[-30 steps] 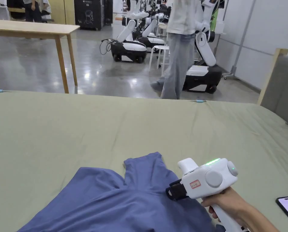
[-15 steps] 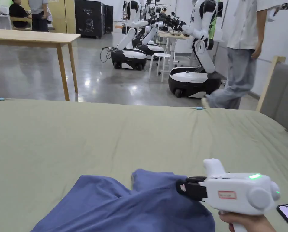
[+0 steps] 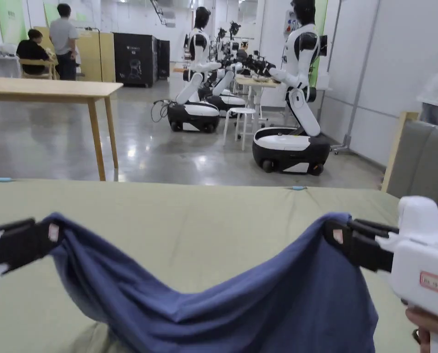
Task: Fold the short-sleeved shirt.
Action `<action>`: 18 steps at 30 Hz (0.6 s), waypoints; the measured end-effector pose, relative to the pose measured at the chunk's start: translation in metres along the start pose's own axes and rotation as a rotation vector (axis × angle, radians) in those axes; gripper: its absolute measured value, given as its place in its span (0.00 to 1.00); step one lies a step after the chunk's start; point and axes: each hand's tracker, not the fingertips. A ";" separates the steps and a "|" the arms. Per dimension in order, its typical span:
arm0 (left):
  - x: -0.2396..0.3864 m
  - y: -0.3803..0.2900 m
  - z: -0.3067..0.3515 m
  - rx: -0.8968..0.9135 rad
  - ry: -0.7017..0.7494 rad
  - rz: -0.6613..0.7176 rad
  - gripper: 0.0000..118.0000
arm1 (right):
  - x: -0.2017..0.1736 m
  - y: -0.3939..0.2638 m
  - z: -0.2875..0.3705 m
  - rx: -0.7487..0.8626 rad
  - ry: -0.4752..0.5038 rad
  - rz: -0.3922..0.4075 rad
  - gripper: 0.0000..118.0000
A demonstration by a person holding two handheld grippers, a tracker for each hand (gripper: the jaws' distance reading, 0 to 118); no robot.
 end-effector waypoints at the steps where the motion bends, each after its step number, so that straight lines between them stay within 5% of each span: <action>1: 0.008 0.019 -0.004 0.035 -0.008 0.000 0.00 | 0.000 0.019 0.001 0.026 -0.008 0.008 0.03; 10: 0.035 0.178 -0.064 0.190 -0.014 -0.016 0.00 | 0.009 0.186 -0.037 0.192 -0.137 0.098 0.03; 18: 0.043 0.282 -0.116 0.217 0.221 -0.171 0.00 | 0.028 0.302 -0.101 0.209 -0.310 0.134 0.03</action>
